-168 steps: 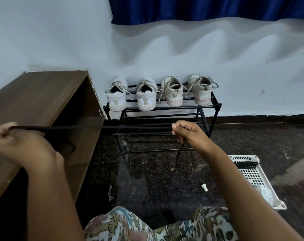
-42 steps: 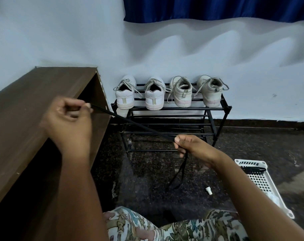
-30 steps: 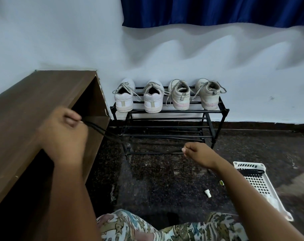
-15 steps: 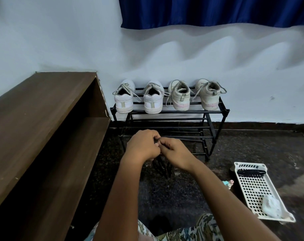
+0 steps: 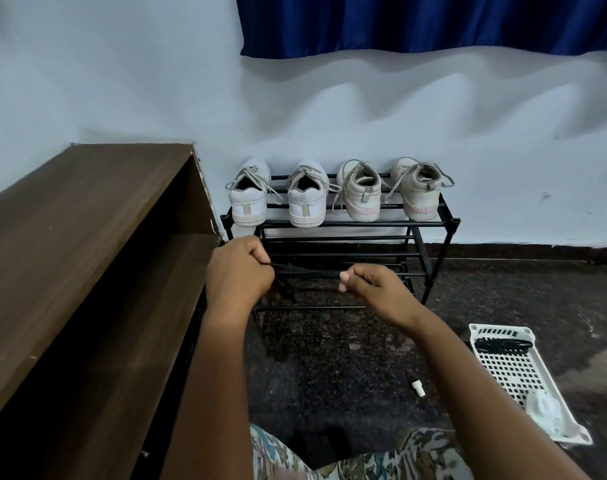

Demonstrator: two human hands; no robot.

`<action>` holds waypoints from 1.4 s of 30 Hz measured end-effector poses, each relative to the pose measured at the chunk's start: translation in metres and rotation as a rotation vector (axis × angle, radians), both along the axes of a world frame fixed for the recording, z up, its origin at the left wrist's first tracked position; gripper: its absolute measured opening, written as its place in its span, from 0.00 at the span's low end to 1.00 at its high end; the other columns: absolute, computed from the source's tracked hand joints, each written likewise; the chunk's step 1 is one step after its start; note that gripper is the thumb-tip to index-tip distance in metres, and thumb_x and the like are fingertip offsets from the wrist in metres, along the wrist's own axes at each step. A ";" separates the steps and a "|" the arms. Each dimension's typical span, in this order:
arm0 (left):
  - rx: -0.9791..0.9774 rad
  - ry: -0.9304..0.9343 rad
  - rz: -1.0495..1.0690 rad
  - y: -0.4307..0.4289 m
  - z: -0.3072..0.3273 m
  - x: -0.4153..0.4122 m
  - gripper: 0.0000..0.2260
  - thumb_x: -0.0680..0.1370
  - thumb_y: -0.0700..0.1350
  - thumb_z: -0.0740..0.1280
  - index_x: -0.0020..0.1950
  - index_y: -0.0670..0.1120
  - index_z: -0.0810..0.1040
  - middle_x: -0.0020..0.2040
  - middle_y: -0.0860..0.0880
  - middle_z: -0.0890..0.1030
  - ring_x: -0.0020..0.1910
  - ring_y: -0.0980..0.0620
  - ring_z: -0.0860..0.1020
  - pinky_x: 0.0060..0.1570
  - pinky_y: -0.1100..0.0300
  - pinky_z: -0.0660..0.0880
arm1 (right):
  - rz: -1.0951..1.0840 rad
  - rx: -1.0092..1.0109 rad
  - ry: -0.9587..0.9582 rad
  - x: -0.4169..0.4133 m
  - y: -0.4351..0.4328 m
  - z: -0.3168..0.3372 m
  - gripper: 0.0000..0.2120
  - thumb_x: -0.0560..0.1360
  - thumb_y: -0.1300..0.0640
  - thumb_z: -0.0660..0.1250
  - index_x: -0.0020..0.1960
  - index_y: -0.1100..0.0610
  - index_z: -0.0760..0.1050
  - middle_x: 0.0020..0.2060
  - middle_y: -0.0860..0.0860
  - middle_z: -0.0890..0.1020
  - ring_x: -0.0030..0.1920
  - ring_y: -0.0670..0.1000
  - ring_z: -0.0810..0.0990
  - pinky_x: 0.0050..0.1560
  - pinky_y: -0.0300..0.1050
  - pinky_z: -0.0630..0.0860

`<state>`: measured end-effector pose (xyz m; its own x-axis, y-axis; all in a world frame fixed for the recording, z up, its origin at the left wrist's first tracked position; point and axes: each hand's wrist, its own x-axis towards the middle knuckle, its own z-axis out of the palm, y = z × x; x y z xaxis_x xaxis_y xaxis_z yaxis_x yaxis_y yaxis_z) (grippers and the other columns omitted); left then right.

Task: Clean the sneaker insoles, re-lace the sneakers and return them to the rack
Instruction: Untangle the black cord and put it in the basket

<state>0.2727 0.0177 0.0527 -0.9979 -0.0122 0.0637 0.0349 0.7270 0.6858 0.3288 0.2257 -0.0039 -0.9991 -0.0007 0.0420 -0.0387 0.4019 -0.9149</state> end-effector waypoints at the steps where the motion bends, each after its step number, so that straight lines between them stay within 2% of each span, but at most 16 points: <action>1: 0.012 0.015 0.026 -0.005 0.000 -0.001 0.09 0.67 0.34 0.66 0.32 0.47 0.76 0.32 0.49 0.81 0.38 0.49 0.82 0.42 0.52 0.79 | -0.015 0.001 -0.013 0.000 0.006 0.000 0.13 0.80 0.55 0.60 0.40 0.57 0.77 0.26 0.45 0.67 0.25 0.41 0.61 0.28 0.36 0.60; 5: 0.049 0.055 0.074 -0.017 0.000 -0.003 0.09 0.67 0.34 0.66 0.31 0.47 0.76 0.31 0.49 0.79 0.36 0.48 0.82 0.42 0.50 0.79 | -0.089 0.008 -0.061 0.003 0.023 0.001 0.13 0.81 0.56 0.60 0.39 0.55 0.77 0.27 0.48 0.68 0.27 0.44 0.63 0.32 0.37 0.62; 7: 0.054 0.058 0.090 -0.020 -0.001 -0.004 0.09 0.66 0.34 0.66 0.31 0.47 0.76 0.30 0.49 0.79 0.36 0.47 0.82 0.42 0.48 0.79 | -0.130 -0.042 -0.089 0.004 0.028 0.001 0.13 0.81 0.57 0.59 0.39 0.55 0.75 0.29 0.50 0.68 0.29 0.46 0.65 0.34 0.41 0.65; 11: -0.012 0.024 0.080 -0.021 -0.001 -0.004 0.08 0.67 0.34 0.66 0.32 0.47 0.76 0.32 0.48 0.80 0.38 0.47 0.82 0.42 0.49 0.79 | -0.215 -0.232 -0.156 0.006 0.028 0.005 0.10 0.81 0.63 0.58 0.52 0.61 0.78 0.30 0.53 0.71 0.31 0.47 0.70 0.31 0.35 0.74; 13: -0.081 -0.008 0.057 -0.021 -0.002 -0.004 0.08 0.67 0.35 0.66 0.33 0.48 0.76 0.34 0.48 0.81 0.39 0.47 0.81 0.43 0.52 0.78 | -0.309 -0.348 -0.145 0.004 0.026 0.006 0.10 0.80 0.66 0.59 0.55 0.63 0.78 0.32 0.54 0.74 0.32 0.48 0.72 0.31 0.33 0.76; 15: -0.168 -0.065 0.018 -0.020 -0.004 -0.005 0.09 0.69 0.36 0.67 0.36 0.51 0.76 0.37 0.49 0.82 0.41 0.48 0.81 0.44 0.53 0.78 | -0.427 -0.389 -0.081 0.001 0.026 0.005 0.09 0.77 0.69 0.62 0.54 0.63 0.79 0.33 0.55 0.77 0.33 0.48 0.75 0.31 0.33 0.77; 17: -0.225 -0.122 -0.016 -0.019 -0.004 -0.006 0.10 0.70 0.37 0.67 0.38 0.52 0.75 0.38 0.49 0.82 0.42 0.49 0.80 0.44 0.54 0.78 | -0.505 -0.386 -0.007 0.000 0.025 0.004 0.06 0.74 0.69 0.67 0.48 0.62 0.80 0.33 0.55 0.78 0.33 0.48 0.78 0.32 0.35 0.78; 19: -0.218 -0.157 -0.032 -0.016 -0.003 -0.006 0.10 0.70 0.35 0.67 0.37 0.51 0.75 0.36 0.50 0.82 0.40 0.50 0.82 0.43 0.53 0.79 | -0.524 -0.323 0.043 0.001 0.021 0.006 0.05 0.73 0.68 0.70 0.42 0.59 0.80 0.32 0.55 0.80 0.33 0.48 0.79 0.33 0.36 0.79; 22: -0.143 -0.159 -0.071 -0.013 -0.003 -0.005 0.11 0.69 0.31 0.65 0.34 0.46 0.77 0.31 0.49 0.82 0.34 0.52 0.83 0.42 0.50 0.81 | -0.463 -0.152 0.086 0.001 0.011 0.007 0.07 0.72 0.65 0.71 0.39 0.54 0.80 0.35 0.54 0.82 0.34 0.47 0.79 0.37 0.40 0.81; 24: -0.078 -0.141 -0.142 -0.009 -0.001 -0.002 0.10 0.70 0.31 0.64 0.34 0.45 0.78 0.30 0.48 0.82 0.31 0.53 0.83 0.40 0.54 0.81 | -0.379 -0.051 0.161 0.000 0.003 0.007 0.08 0.72 0.64 0.72 0.40 0.51 0.81 0.38 0.51 0.82 0.37 0.47 0.80 0.41 0.45 0.81; 25: -0.061 -0.127 -0.189 -0.006 0.001 0.000 0.09 0.70 0.31 0.65 0.34 0.44 0.78 0.30 0.48 0.82 0.30 0.55 0.82 0.38 0.57 0.81 | -0.329 -0.007 0.209 0.000 -0.001 0.006 0.08 0.71 0.64 0.72 0.41 0.51 0.81 0.39 0.49 0.82 0.39 0.47 0.80 0.43 0.44 0.80; 27: -0.045 -0.102 -0.262 0.001 0.002 0.002 0.08 0.71 0.32 0.68 0.35 0.44 0.78 0.30 0.48 0.81 0.28 0.58 0.81 0.34 0.63 0.78 | -0.225 0.030 0.288 0.001 -0.010 0.008 0.07 0.71 0.65 0.72 0.43 0.53 0.82 0.40 0.47 0.80 0.42 0.44 0.79 0.44 0.37 0.76; 29: -0.033 -0.096 -0.316 0.009 0.001 0.003 0.07 0.71 0.33 0.69 0.35 0.43 0.79 0.29 0.49 0.81 0.27 0.59 0.80 0.34 0.64 0.77 | -0.151 -0.025 0.313 0.001 -0.019 0.011 0.07 0.71 0.67 0.71 0.45 0.56 0.82 0.40 0.47 0.80 0.41 0.40 0.78 0.44 0.33 0.74; 31: -0.035 -0.101 -0.376 0.016 0.000 0.004 0.07 0.71 0.33 0.70 0.35 0.43 0.79 0.29 0.49 0.81 0.27 0.58 0.81 0.33 0.65 0.76 | -0.102 -0.122 0.288 0.001 -0.026 0.012 0.09 0.71 0.69 0.70 0.46 0.57 0.80 0.39 0.49 0.80 0.39 0.40 0.77 0.45 0.35 0.75; 35: -0.030 -0.098 -0.486 0.026 -0.002 0.008 0.07 0.71 0.32 0.68 0.36 0.43 0.79 0.30 0.48 0.81 0.28 0.56 0.82 0.33 0.64 0.75 | -0.085 -0.298 0.221 0.000 -0.034 0.012 0.15 0.71 0.73 0.68 0.47 0.54 0.75 0.38 0.52 0.80 0.40 0.46 0.79 0.48 0.44 0.78; 42: 0.048 -0.099 -0.484 0.028 0.000 0.010 0.07 0.70 0.30 0.65 0.37 0.41 0.76 0.30 0.46 0.82 0.29 0.53 0.82 0.35 0.57 0.79 | -0.131 -0.482 0.206 -0.004 -0.038 0.011 0.18 0.69 0.72 0.71 0.51 0.56 0.71 0.38 0.53 0.80 0.38 0.52 0.77 0.45 0.44 0.77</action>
